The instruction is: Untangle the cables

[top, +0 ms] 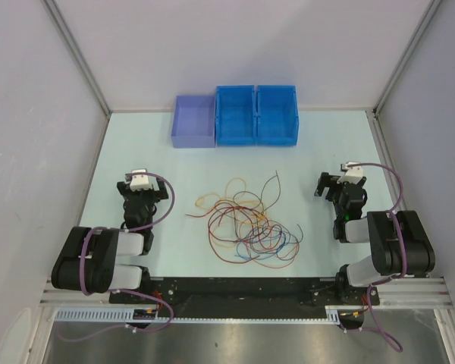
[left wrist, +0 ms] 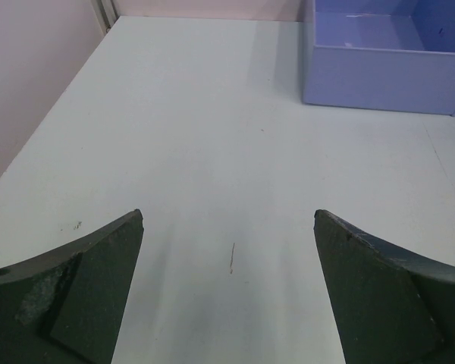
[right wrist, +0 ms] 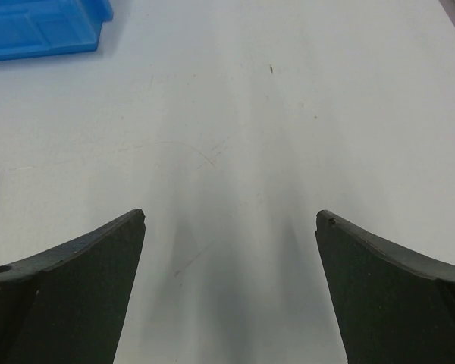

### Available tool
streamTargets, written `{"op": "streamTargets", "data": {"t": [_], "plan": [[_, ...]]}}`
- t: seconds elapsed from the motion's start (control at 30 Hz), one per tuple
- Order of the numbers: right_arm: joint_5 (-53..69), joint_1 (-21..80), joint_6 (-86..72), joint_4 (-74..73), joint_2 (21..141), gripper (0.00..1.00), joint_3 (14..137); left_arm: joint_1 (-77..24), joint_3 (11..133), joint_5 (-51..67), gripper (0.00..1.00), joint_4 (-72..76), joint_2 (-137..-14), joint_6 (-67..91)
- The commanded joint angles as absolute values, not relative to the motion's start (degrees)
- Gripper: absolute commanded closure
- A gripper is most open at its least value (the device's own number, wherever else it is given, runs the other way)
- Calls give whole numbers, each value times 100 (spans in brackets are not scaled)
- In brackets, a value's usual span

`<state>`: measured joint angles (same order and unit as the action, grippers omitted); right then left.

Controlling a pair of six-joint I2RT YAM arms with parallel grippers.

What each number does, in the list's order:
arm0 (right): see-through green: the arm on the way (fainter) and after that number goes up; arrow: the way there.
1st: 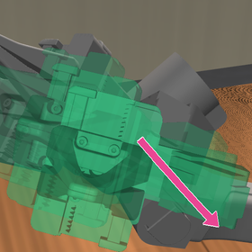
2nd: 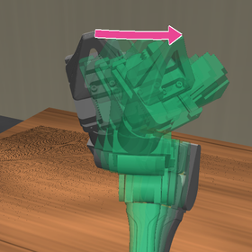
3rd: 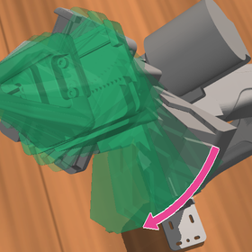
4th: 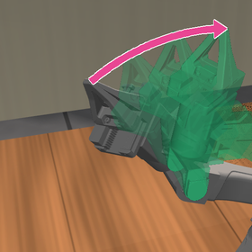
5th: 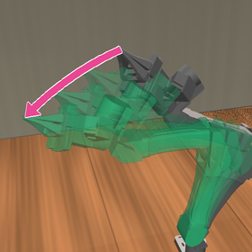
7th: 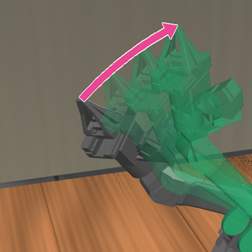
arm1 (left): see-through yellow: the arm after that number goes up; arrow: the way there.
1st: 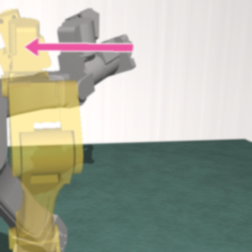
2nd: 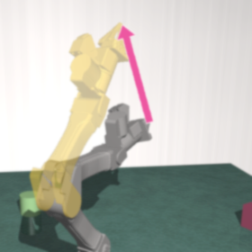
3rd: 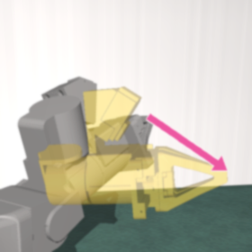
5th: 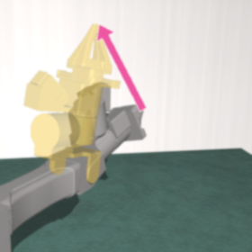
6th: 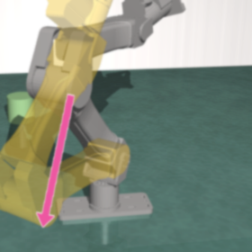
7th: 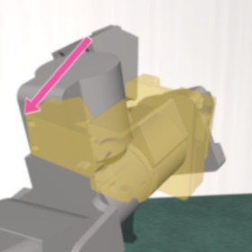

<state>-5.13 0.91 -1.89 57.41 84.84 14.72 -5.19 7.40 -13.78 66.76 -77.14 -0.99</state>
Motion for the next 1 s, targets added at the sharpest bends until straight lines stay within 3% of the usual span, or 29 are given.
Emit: {"op": "streamTargets", "data": {"t": [0.0, 0.2, 0.3, 0.43, 0.57, 0.63, 0.7, 0.77, 0.87, 0.9, 0.97], "plan": [[-536, 79, -167, 6038, 8473, 0, 1608, -519, 861, -1354, 0, 6970, -7655, -105], [-536, 79, -176, 6047, 8473, 0, 1608, -510, 861, -1354, 0, 6961, -7655, -105], [-1761, 482, -106, 5925, 8193, 0, 1582, -510, 870, -1354, 0, 6943, -7673, -114], [-1986, 1203, 72, 3819, 6876, 0, 2309, -510, 870, -1354, 0, 6943, -7655, -114], [-767, 1275, -1709, 1825, 5269, 0, 2961, -553, 958, -1423, 0, 6753, -7586, -210], [434, 942, -2723, 1732, 5072, 0, 2918, -816, 1447, -1730, 0, 5222, -6561, -325], [1253, 669, -3092, 1181, 5238, 0, 3232, -835, 2939, -1933, 0, 2200, -5979, 321], [1091, 729, -3147, 165, 5361, 0, 3602, -835, 4194, -2492, 0, 267, -5617, 2123], [12, 1308, -2857, -726, 5213, 0, 4060, -687, 4963, -3197, 0, -1962, -5642, 5022], [-217, 1405, -2874, -869, 5160, 0, 4243, -390, 4940, -1668, 0, -1542, -5677, 4653], [-62, 1424, -2971, -1446, 5238, 0, 4507, -18, 5367, -915, 0, -1816, -6080, 4149]]}}
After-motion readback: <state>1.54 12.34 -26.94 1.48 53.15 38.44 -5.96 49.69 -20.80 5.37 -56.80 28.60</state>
